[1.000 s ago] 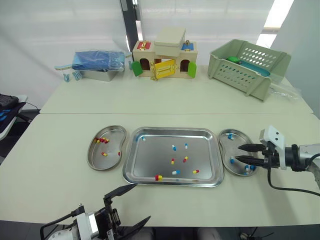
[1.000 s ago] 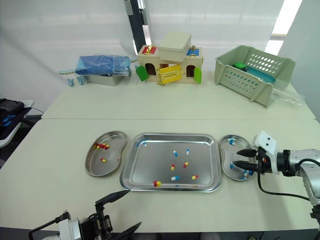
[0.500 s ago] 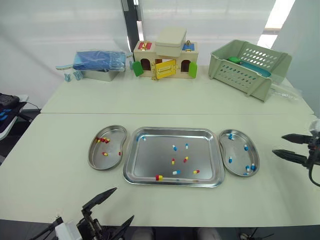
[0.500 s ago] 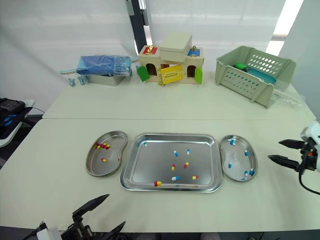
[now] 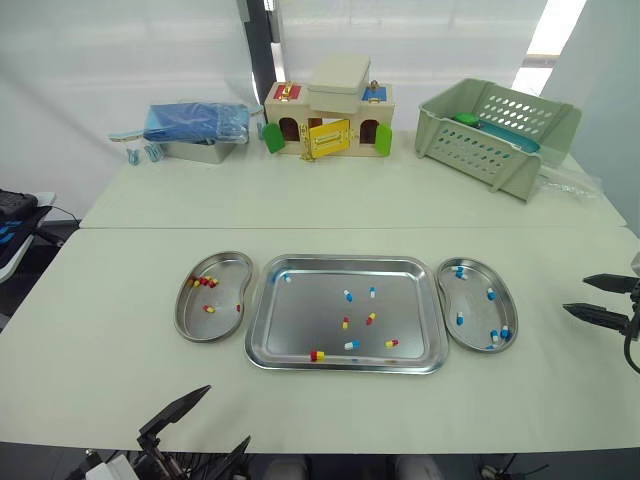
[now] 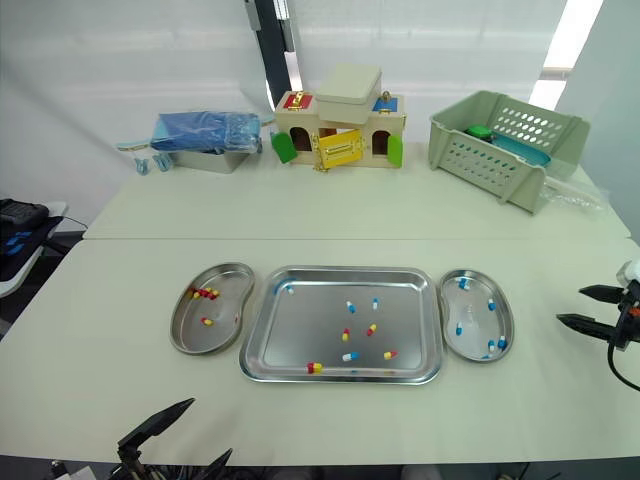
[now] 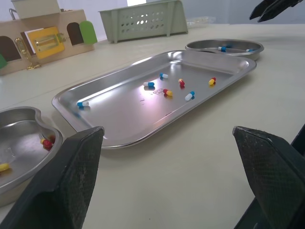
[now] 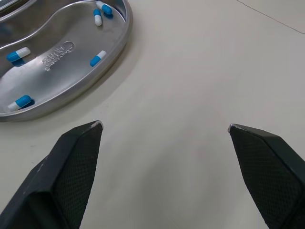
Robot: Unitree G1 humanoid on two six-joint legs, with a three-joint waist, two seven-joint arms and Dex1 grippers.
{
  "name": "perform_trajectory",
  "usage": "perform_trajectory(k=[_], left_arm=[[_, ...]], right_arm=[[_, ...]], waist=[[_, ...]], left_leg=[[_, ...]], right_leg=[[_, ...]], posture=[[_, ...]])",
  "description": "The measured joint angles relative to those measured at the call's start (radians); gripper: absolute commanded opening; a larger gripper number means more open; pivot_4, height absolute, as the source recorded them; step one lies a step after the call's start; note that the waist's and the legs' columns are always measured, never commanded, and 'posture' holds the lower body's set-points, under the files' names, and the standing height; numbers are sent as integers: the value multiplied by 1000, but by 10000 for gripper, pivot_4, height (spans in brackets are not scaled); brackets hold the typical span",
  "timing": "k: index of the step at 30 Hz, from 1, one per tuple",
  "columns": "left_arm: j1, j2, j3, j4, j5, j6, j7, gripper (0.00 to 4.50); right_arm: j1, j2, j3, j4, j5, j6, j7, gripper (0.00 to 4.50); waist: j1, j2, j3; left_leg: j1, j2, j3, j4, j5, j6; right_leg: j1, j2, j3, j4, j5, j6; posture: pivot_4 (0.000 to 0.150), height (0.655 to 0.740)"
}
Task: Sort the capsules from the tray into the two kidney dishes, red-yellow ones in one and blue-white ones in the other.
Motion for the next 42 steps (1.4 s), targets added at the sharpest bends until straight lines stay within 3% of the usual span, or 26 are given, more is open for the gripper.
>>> perform_trajectory(k=[5, 10, 15, 21, 26, 33, 42], left_arm=[[-3, -42, 0, -18, 17, 10, 60, 45000], [5, -113, 0, -72, 60, 46, 182, 45000], [26, -182, 14, -105, 106, 59, 307, 45000], [71, -228, 26, -118, 151, 47, 384, 45000], [79, -231, 19, -118, 174, 41, 407, 45000], [83, -228, 0, -118, 180, 30, 408, 45000], [82, -222, -1, -114, 181, 27, 407, 45000]], right_arm=[[-42, 30, 74, -292, 42, 116, 20, 44581], [-204, 208, 271, -650, 106, 366, -42, 44581], [-358, 439, 428, -764, 116, 576, -209, 44581], [-429, 682, 614, -699, 6, 650, -406, 44581], [-501, 855, 681, -575, -82, 652, -551, 44581], [-538, 1024, 704, -409, -148, 586, -641, 44581], [-596, 1138, 717, -169, -202, 458, -659, 44581]], waist=[[-11, 2, -1], [-15, -1, 1], [-1, -3, 2], [0, -3, 2], [-14, -3, 2], [-18, -3, 2], [-21, -3, 2]], left_leg=[[0, 1, 0, 0, 0, 0], [-3, 0, -1, 0, 0, 0], [-5, -1, -3, 0, 0, 0], [-8, -1, -1, 0, 0, -1], [-8, -1, -2, 0, 0, -1], [-8, -1, -2, -1, 0, 0], [-7, -1, -3, -1, 0, 0]], right_leg=[[0, 0, 0, 0, 0, 0], [-2, 0, -1, -1, 0, 1], [-4, -1, -2, -2, 0, 1], [-9, -1, 0, -1, 1, 1], [-11, -1, 0, 1, 1, 1], [-12, 0, 0, 2, 1, 1], [-12, 0, 0, 2, 1, 1]], posture=[[1500, 7400], [1500, 7400], [1500, 7400], [1500, 7400], [1500, 7400], [1500, 7400], [1500, 7400]])
